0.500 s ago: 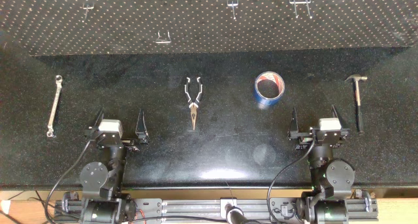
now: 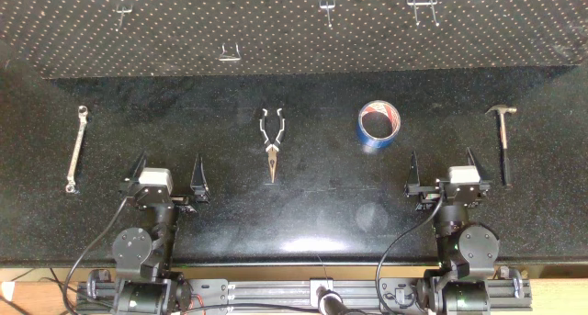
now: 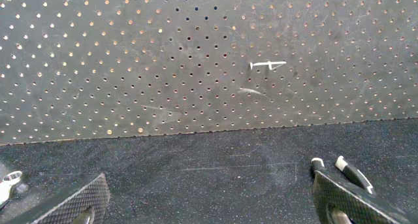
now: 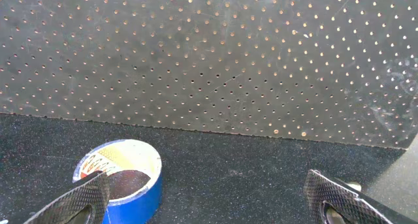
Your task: Place Tools Onto Pegboard
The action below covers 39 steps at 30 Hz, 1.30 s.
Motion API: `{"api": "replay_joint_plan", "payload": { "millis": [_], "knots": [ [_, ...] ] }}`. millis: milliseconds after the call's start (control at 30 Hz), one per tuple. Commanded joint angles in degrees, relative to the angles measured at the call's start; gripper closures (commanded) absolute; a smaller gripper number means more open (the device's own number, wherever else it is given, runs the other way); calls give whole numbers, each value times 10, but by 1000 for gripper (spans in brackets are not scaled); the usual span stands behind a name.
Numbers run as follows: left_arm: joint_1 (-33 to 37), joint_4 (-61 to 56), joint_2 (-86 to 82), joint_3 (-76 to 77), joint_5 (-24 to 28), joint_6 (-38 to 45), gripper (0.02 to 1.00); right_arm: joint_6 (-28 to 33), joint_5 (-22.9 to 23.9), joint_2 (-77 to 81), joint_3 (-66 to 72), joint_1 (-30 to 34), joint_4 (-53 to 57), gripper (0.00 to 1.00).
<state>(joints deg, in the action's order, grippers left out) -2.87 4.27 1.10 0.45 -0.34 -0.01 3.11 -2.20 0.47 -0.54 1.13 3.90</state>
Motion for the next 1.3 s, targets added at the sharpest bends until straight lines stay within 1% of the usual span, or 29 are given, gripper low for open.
{"api": "replay_joint_plan", "payload": {
  "millis": [33,967,1133,1200,1233,1300],
  "knots": [
    [2,4,-9,-1,10,5,23,2,3,-4,3,2,1,20],
    [2,3,-9,-1,10,3,25,2,3,-4,3,2,1,23],
    [2,9,-9,5,13,-121,25,2,3,-4,3,2,1,25],
    [3,71,5,40,22,-142,25,2,3,-4,3,2,1,29],
    [3,152,33,89,21,-144,25,2,3,-4,3,2,1,25],
    [8,261,91,166,21,-144,25,2,3,-4,3,2,1,25]
  ]
}}
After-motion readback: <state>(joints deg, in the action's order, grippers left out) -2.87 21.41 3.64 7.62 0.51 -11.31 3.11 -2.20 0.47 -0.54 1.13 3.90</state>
